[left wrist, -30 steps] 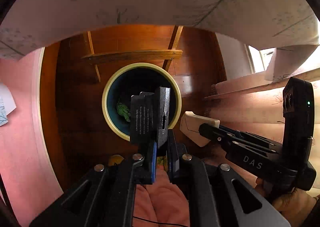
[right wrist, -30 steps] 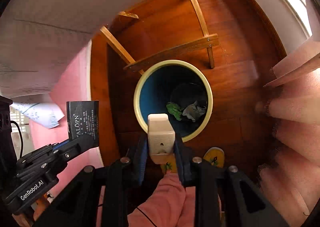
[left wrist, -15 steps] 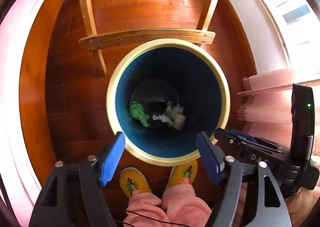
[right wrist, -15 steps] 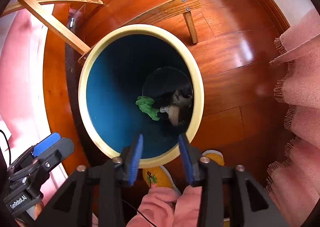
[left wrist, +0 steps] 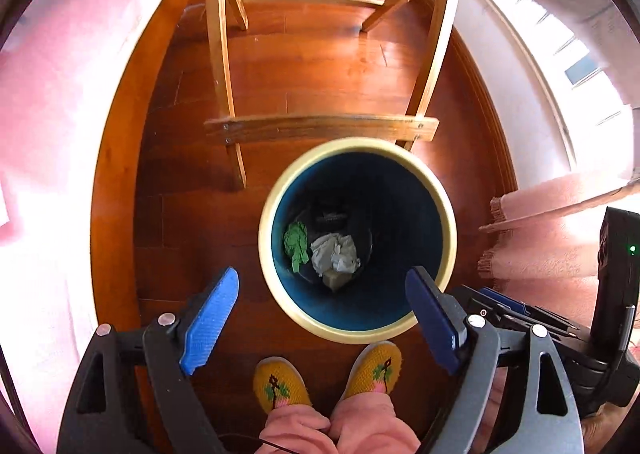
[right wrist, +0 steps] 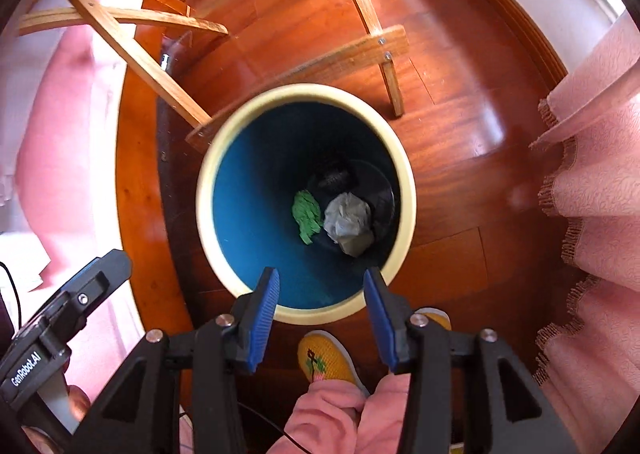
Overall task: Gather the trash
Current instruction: 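Open both tools to drop the box and block into the bin, then raise both tools back toward the table trash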
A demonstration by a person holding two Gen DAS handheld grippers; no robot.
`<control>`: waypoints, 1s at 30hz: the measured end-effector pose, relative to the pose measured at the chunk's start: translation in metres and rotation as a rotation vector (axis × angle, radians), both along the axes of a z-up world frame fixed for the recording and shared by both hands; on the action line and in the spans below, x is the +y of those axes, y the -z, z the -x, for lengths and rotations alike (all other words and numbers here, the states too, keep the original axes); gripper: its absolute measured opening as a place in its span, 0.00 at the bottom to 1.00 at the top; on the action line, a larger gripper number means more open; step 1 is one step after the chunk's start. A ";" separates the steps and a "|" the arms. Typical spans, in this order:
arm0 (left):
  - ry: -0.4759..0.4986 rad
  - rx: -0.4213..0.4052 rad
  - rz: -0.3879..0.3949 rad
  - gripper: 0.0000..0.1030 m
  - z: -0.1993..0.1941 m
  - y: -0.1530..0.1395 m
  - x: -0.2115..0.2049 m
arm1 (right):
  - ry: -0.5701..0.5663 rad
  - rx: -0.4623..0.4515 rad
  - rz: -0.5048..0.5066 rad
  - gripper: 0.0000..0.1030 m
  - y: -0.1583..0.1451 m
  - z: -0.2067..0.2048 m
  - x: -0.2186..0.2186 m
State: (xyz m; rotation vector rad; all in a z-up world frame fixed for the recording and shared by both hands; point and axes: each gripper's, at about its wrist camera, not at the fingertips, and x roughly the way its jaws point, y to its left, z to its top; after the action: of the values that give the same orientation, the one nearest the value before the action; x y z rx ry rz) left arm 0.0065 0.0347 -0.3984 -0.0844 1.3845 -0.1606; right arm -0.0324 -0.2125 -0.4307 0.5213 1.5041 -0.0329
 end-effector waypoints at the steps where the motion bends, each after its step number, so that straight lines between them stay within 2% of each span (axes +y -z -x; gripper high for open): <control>1: -0.002 -0.011 0.002 0.82 0.001 -0.009 -0.001 | 0.004 -0.010 -0.006 0.43 -0.010 -0.001 0.000; 9: -0.003 -0.102 0.026 0.82 0.001 -0.107 0.003 | 0.050 -0.135 -0.045 0.43 -0.111 -0.014 0.001; 17: -0.009 -0.245 0.090 0.83 -0.016 -0.236 0.012 | 0.081 -0.283 -0.053 0.46 -0.231 -0.019 -0.003; 22: -0.009 -0.339 0.139 0.83 -0.030 -0.311 0.015 | 0.085 -0.356 -0.046 0.48 -0.294 -0.025 -0.002; 26: 0.007 -0.396 0.160 0.83 -0.037 -0.358 0.011 | 0.088 -0.417 -0.027 0.49 -0.337 -0.032 -0.004; 30: 0.030 -0.441 0.185 0.83 -0.043 -0.397 0.009 | 0.102 -0.470 -0.013 0.55 -0.378 -0.042 -0.008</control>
State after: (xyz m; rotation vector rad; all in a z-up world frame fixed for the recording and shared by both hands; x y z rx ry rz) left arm 0.0494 0.0435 -0.0010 -0.1720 0.9288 -0.3131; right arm 0.0097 -0.2205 -0.0526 0.5703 1.0196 0.0194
